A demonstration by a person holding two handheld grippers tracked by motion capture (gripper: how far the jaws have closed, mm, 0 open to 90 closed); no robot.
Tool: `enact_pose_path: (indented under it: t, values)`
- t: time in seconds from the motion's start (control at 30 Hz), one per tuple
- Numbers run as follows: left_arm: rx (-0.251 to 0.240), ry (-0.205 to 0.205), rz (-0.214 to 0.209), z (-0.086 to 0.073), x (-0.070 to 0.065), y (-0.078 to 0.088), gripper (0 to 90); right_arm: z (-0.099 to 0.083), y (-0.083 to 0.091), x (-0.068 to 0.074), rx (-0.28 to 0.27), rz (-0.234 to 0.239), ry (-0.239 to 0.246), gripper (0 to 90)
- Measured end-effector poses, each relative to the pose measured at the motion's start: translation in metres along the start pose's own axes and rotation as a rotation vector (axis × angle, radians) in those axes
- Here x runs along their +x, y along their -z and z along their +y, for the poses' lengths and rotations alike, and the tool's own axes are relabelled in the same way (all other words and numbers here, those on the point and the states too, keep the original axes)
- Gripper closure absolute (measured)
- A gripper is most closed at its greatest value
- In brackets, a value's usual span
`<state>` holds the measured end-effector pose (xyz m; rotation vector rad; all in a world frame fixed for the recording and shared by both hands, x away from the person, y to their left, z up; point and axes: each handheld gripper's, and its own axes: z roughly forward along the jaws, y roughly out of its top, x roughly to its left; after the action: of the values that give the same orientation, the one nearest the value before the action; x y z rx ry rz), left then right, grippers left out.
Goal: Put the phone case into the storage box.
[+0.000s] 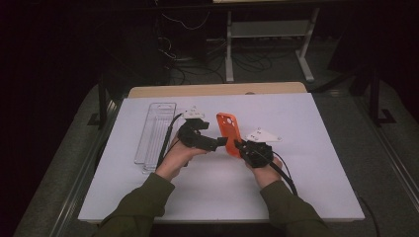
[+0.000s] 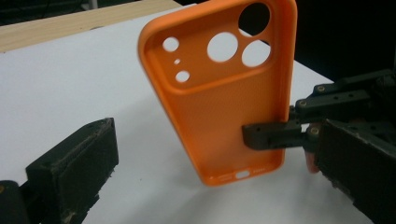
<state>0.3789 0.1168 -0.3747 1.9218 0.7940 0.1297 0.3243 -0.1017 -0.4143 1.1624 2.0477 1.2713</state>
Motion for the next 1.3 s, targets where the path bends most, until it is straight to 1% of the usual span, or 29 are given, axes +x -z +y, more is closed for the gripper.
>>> enact_pose_path:
  t: [0.03,0.13,0.27,0.37,0.43,0.47,0.5,0.53,0.57,0.67,0.7,0.73,0.83,0.9,0.93,1.0,1.07,1.2,1.3]
  values:
    - [0.0,0.0,0.0,0.0,0.0,0.0,0.0,0.0,-0.001,0.001,0.001,-0.001,0.006,82.5]
    - [-0.002,0.003,-0.003,0.0,0.001,-0.002,0.0,0.002,-0.002,0.003,0.0,0.004,0.002,82.5]
    - [-0.008,0.007,-0.009,-0.001,-0.002,-0.005,0.0,0.003,-0.002,0.004,-0.008,0.007,0.001,82.5]
    - [-0.013,-0.009,-0.013,0.0,-0.002,-0.006,0.0,0.002,-0.002,0.006,-0.009,0.009,-0.002,82.5]
    - [-0.02,-0.005,-0.011,0.0,-0.003,-0.007,0.0,0.002,-0.002,0.008,-0.004,0.015,-0.007,82.5]
    - [-0.023,-0.009,-0.012,0.0,-0.004,-0.007,0.0,0.001,-0.003,0.009,-0.002,0.013,0.004,82.5]
    - [-0.024,-0.016,-0.01,0.0,-0.003,-0.007,0.0,0.001,-0.003,0.011,-0.002,0.016,0.006,82.5]
    - [-0.026,-0.015,-0.008,0.0,-0.004,-0.008,0.0,0.001,-0.003,0.013,0.002,0.019,0.001,82.5]
    - [-0.027,-0.014,-0.005,0.0,-0.004,-0.008,0.0,0.001,-0.003,0.013,-0.006,0.018,0.011,82.5]
    - [-0.035,-0.012,0.003,-0.001,-0.005,-0.01,0.0,0.001,-0.003,0.016,-0.006,0.02,0.015,82.5]
    - [-0.036,-0.012,0.0,-0.001,-0.005,-0.01,0.0,0.001,-0.003,0.019,-0.003,0.028,0.007,82.5]
    - [-0.04,-0.008,-0.004,-0.001,-0.005,-0.011,0.0,0.001,-0.003,0.019,-0.009,0.028,0.018,82.5]
    - [-0.051,-0.008,0.003,-0.001,-0.006,-0.011,0.0,0.0,-0.003,0.023,-0.009,0.033,0.019,82.4]
    - [-0.059,-0.001,0.004,-0.001,-0.005,-0.01,0.0,0.0,-0.003,0.025,-0.004,0.038,0.011,82.5]
    - [-0.071,0.009,0.005,-0.001,-0.006,-0.01,0.0,0.0,-0.003,0.025,-0.002,0.035,0.017,82.5]
    - [-0.074,0.016,0.007,0.0,-0.005,-0.01,0.0,0.0,-0.003,0.026,-0.005,0.036,0.024,82.5]
    - [-0.073,0.016,0.014,-0.001,-0.006,-0.011,0.0,0.0,-0.003,0.029,0.0,0.043,0.021,82.5]
    - [-0.073,0.019,0.02,-0.002,-0.005,-0.011,0.0,0.0,-0.004,0.031,-0.003,0.039,0.04,82.4]
    - [-0.084,0.021,0.03,-0.002,-0.006,-0.011,0.0,0.0,-0.004,0.031,0.001,0.038,0.049,82.4]
